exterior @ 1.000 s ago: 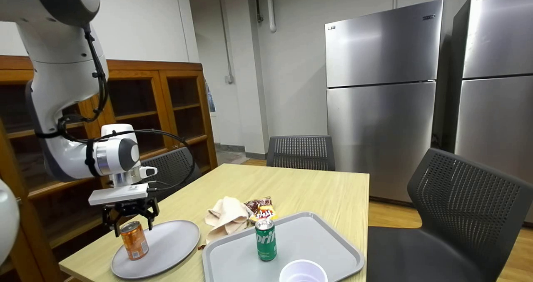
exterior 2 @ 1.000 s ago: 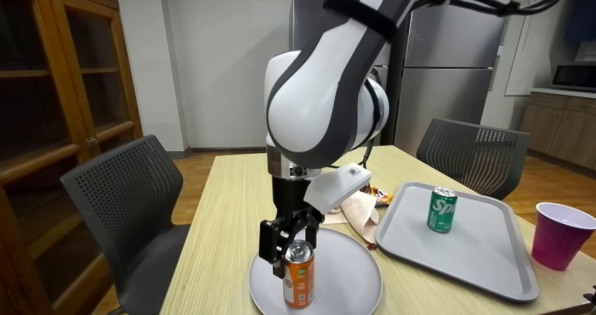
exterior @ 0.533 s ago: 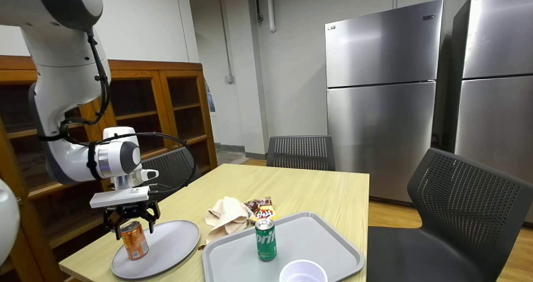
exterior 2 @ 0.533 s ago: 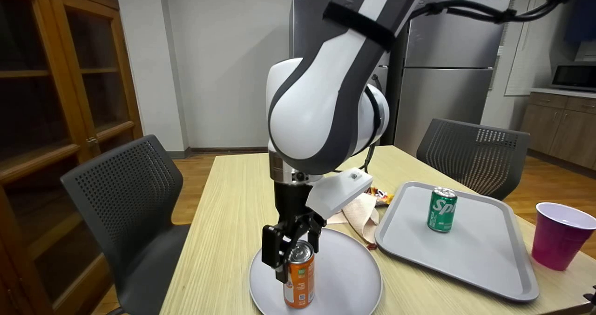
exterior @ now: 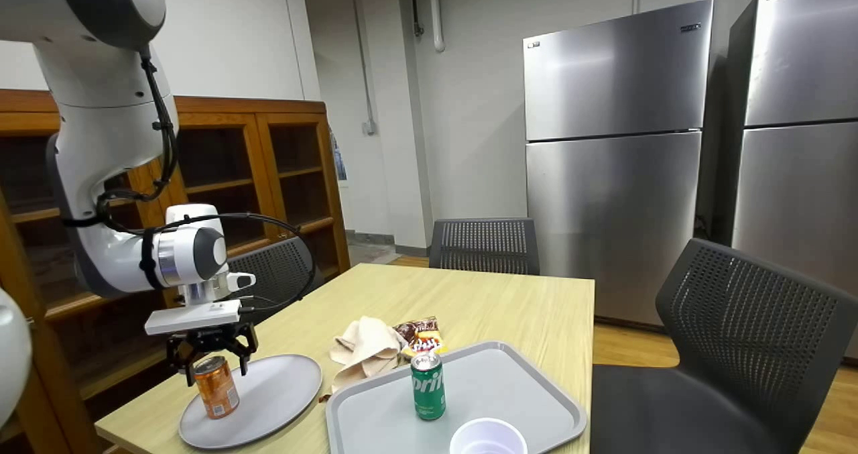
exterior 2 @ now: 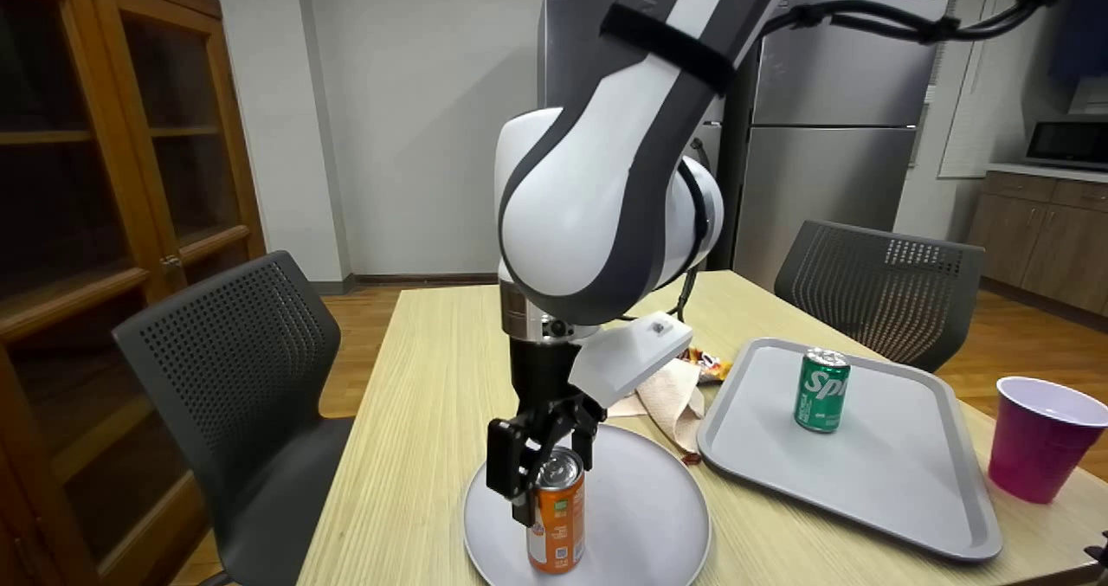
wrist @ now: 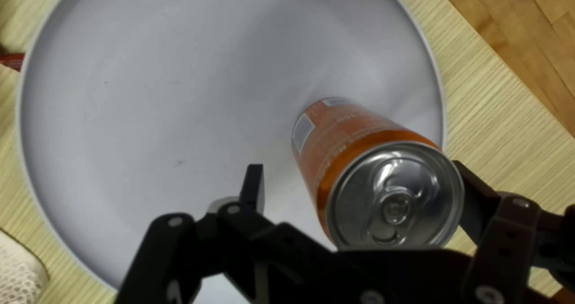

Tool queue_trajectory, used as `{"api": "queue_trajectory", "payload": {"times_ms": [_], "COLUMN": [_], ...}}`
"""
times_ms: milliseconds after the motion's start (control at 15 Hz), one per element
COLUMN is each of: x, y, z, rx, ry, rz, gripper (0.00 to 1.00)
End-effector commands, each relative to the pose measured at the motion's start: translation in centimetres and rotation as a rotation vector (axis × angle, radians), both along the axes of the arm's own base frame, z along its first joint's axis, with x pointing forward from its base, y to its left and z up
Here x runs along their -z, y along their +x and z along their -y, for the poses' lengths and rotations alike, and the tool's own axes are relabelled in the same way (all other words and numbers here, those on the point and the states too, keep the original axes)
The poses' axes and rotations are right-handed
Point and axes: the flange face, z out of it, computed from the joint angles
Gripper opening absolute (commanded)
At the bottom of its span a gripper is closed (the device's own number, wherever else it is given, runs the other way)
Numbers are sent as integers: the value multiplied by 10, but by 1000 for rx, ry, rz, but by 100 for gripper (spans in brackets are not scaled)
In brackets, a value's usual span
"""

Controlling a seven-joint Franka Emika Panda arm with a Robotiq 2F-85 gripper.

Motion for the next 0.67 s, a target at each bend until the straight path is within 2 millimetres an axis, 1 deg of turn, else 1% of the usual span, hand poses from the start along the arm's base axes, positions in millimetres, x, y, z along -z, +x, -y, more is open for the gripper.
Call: {"api": "queue_trajectory", "payload": {"times_ms": [0,200,600], "x": [-2,-5,-8], "y": [-3,-11,-15], "z": [-2,-3,-3], "rx": [-1,-7,-1], "ry": [4,7,5], "rz": [9,17,27], "gripper": [100,100,100]}}
